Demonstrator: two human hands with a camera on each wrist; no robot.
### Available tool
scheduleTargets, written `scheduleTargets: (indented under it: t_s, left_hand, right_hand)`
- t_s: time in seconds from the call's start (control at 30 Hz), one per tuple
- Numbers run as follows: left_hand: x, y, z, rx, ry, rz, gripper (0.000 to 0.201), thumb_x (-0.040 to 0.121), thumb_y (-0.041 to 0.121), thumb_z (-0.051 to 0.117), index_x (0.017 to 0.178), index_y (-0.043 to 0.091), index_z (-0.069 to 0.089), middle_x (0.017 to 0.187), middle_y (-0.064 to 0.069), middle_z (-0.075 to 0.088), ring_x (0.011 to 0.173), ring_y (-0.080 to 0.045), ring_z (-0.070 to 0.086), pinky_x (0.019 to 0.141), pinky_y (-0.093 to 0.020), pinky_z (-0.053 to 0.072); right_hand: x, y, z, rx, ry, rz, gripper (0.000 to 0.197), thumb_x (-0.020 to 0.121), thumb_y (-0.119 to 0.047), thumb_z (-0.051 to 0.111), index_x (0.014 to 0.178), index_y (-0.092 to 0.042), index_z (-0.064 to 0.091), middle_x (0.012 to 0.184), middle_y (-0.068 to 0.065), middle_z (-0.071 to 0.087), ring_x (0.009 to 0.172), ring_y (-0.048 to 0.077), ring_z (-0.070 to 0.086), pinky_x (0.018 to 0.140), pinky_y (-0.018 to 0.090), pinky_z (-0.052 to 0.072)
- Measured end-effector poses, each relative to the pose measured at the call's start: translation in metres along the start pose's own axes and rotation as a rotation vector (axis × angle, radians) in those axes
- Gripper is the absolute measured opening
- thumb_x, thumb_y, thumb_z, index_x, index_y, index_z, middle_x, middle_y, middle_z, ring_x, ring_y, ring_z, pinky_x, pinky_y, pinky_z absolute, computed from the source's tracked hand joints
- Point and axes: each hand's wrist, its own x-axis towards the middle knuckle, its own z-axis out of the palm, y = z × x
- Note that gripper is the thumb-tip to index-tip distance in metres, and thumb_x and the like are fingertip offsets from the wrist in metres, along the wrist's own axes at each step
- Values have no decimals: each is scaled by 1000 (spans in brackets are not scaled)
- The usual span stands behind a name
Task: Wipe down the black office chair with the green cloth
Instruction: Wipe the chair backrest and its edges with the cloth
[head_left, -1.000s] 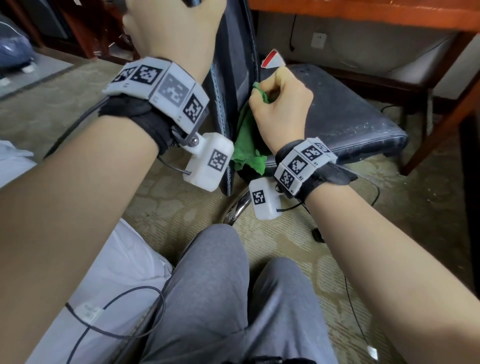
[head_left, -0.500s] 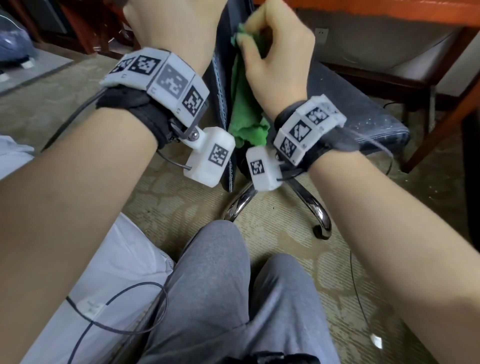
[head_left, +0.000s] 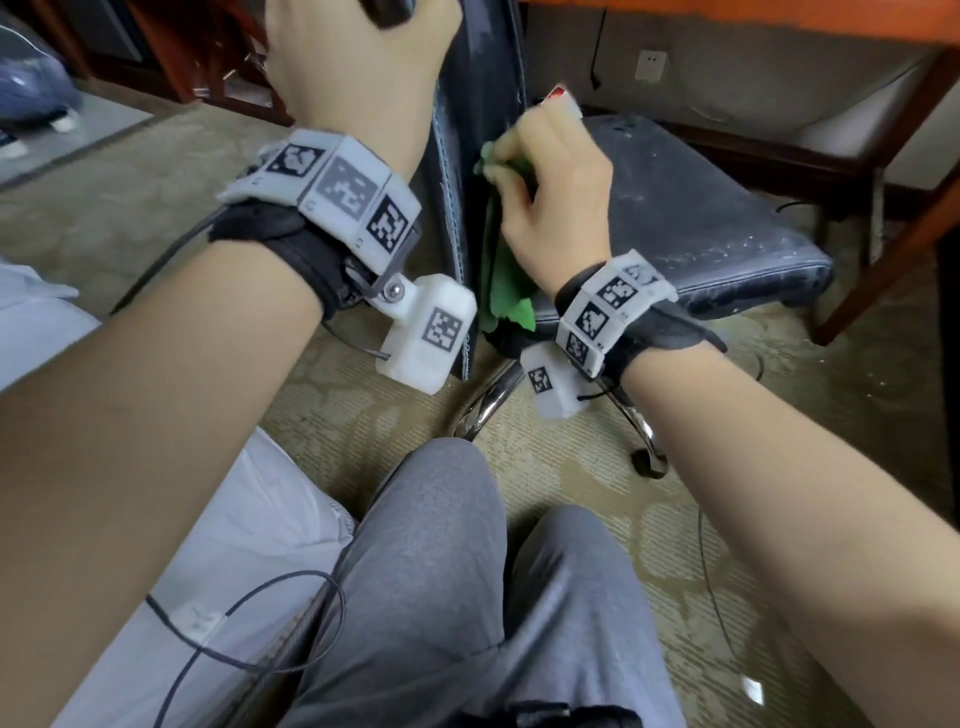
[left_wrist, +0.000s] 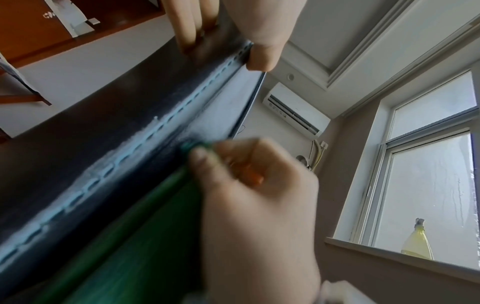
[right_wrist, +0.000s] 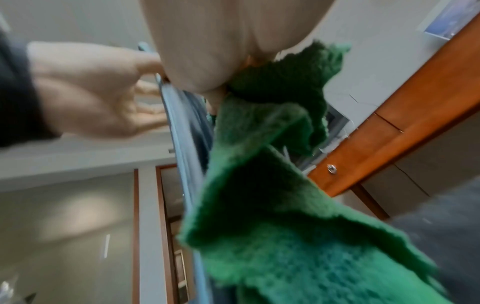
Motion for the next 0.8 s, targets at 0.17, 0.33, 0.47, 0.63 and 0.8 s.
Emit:
scheduleTargets:
  t_s: [0.17, 0.33, 0.47, 0.63, 0.8]
  left_hand:
    - [-13, 57, 24, 12, -61, -66, 38, 71, 54, 51, 67, 18, 41, 62, 8, 52, 65, -20, 56, 62, -28, 38]
    - [-12, 54, 26, 5, -49, -85, 36, 71, 56, 51, 64, 28, 29, 66, 5, 58, 57, -5, 40, 64, -19, 36]
    - [-9, 48, 25, -67, -21, -51, 37, 72, 55, 55, 81, 20, 49, 85, -7, 70, 73, -19, 63, 71, -25, 49]
    - [-12, 43, 25, -188, -3, -72, 47, 75, 52, 64, 93, 10, 59, 93, 0, 71, 84, -14, 68, 77, -32, 55]
    - [-44, 34, 19, -213, -128, -108, 53, 78, 42, 70, 119, 14, 55, 96, 6, 66, 85, -3, 63, 79, -17, 51]
  right_hand:
    - [78, -18, -6, -201, 182, -51, 35, 85, -15, 58, 62, -33, 38, 56, -13, 35, 54, 9, 28, 61, 25, 26]
    - [67, -7, 2, -54, 256, -132, 15, 78, -2, 66, 67, -11, 62, 67, 4, 61, 65, 10, 49, 66, 19, 36]
    - [17, 9, 7, 23, 22, -89, 6, 81, 7, 58, 76, 4, 58, 83, 17, 55, 78, 20, 52, 71, 24, 45]
    - [-32, 20, 17, -48, -111, 46, 15, 85, 1, 60, 73, -3, 51, 82, 12, 50, 70, 21, 48, 60, 33, 46]
    - [-62, 30, 16, -81, -244, 193, 7, 81, -3, 64, 83, -7, 59, 87, 5, 55, 73, 18, 53, 68, 34, 46]
